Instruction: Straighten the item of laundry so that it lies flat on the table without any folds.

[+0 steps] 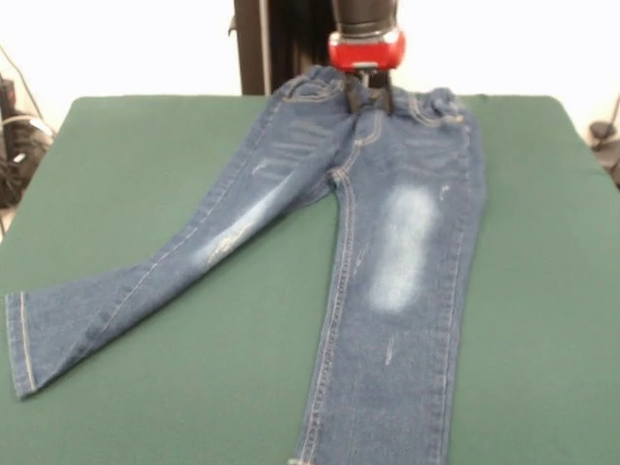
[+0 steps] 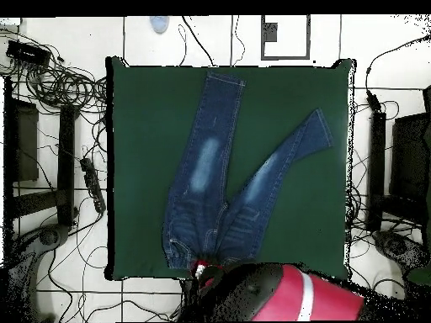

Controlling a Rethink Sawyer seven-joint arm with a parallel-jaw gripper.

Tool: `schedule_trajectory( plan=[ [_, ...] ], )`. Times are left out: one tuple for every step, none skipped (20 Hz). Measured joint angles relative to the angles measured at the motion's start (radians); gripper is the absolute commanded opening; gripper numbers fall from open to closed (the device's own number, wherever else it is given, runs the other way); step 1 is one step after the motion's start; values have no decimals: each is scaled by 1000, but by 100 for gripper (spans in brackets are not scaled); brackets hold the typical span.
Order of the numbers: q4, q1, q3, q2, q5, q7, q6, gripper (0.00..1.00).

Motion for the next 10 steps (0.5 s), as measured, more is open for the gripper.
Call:
schedule_trajectory(
  plan=[
    [-1,-6,-3,1,-7,0,7,100],
    [-3,-28,-11,3,-30,0,30,100],
    [-4,-37,-14,3,-40,0,41,100],
    [-9,-64,-22,3,-74,0,74,100],
    [-11,-74,-25,4,-87,0,87,100],
    [-13,-84,-27,4,-99,0,100,100],
    [-14,-91,-30,4,-109,0,110,100],
    [-18,-105,-35,5,-125,0,132,100],
    [-26,-122,-43,10,-143,0,166,100],
    [-29,-127,-46,12,-149,0,179,100]
  ],
)
